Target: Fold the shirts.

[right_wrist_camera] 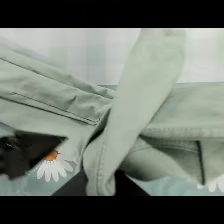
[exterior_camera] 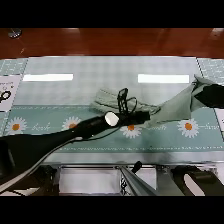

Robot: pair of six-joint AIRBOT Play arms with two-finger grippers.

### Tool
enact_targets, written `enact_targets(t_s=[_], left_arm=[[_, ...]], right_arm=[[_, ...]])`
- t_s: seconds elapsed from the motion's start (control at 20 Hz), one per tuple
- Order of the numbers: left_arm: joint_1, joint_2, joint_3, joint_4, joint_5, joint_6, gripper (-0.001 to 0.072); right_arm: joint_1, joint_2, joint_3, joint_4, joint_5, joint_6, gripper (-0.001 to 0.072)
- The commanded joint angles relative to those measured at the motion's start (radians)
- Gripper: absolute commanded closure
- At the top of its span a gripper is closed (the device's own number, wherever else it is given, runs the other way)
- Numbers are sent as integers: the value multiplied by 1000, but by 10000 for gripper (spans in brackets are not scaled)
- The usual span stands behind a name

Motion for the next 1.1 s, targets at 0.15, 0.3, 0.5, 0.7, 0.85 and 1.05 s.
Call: enact_targets(t_s=[0.15,0.3,0.5,0.7,0.85,1.05], left_arm=[[294,388,0,-6,46,258,683],[459,609,0,-6,29,353,682],[691,875,0,20,-187,491,682],[917,1027,0,177,-442,290,682],[1044,1068,0,370,-638,131,682],[1112,1063,-10,455,-757,101,682]], right_arm=[[196,-137,-50,21,-224,24,683],[346,-282,-50,22,-414,56,683],[484,-507,-50,96,-669,66,683],[552,-711,-50,294,-850,65,682],[585,-792,-50,378,-934,65,682],[616,-827,-50,443,-1020,64,666]])
